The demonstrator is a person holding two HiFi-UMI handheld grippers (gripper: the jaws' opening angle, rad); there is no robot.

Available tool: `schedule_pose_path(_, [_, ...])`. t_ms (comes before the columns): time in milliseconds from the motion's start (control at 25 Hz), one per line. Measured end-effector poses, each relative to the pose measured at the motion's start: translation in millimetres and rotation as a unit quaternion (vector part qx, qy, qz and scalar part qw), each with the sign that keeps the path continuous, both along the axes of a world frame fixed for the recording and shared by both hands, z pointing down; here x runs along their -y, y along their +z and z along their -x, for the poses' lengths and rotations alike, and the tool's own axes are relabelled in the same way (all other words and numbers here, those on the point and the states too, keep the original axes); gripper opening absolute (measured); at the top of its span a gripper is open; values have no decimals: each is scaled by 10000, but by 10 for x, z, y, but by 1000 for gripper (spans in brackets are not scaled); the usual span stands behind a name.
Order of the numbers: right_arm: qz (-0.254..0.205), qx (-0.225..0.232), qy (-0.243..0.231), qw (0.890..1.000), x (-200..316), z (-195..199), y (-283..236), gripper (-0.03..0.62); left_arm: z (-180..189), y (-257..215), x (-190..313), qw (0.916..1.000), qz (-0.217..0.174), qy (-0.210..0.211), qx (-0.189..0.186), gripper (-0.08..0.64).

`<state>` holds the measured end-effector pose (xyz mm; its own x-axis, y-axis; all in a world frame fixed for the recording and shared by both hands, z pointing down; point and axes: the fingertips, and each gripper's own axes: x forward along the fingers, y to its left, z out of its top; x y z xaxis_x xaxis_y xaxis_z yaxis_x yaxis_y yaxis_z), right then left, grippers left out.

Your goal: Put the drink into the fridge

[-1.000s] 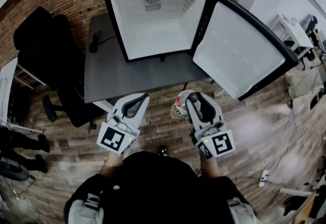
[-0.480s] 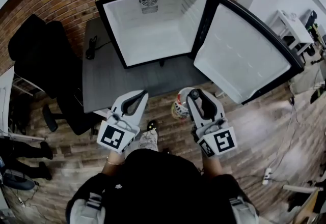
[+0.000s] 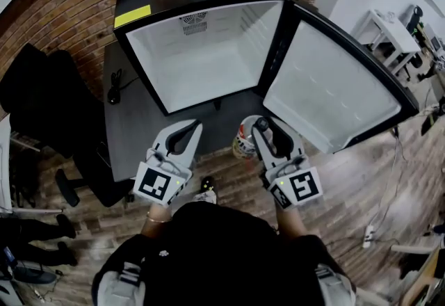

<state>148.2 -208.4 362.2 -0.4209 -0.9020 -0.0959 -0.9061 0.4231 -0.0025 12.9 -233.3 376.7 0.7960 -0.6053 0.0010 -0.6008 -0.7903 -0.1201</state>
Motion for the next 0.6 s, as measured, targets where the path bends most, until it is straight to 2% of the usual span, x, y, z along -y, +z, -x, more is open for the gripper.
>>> schedule_pose_path(600, [147, -180, 52, 9997, 977, 73, 130, 132, 96, 110, 597, 10000, 70, -38, 52, -3])
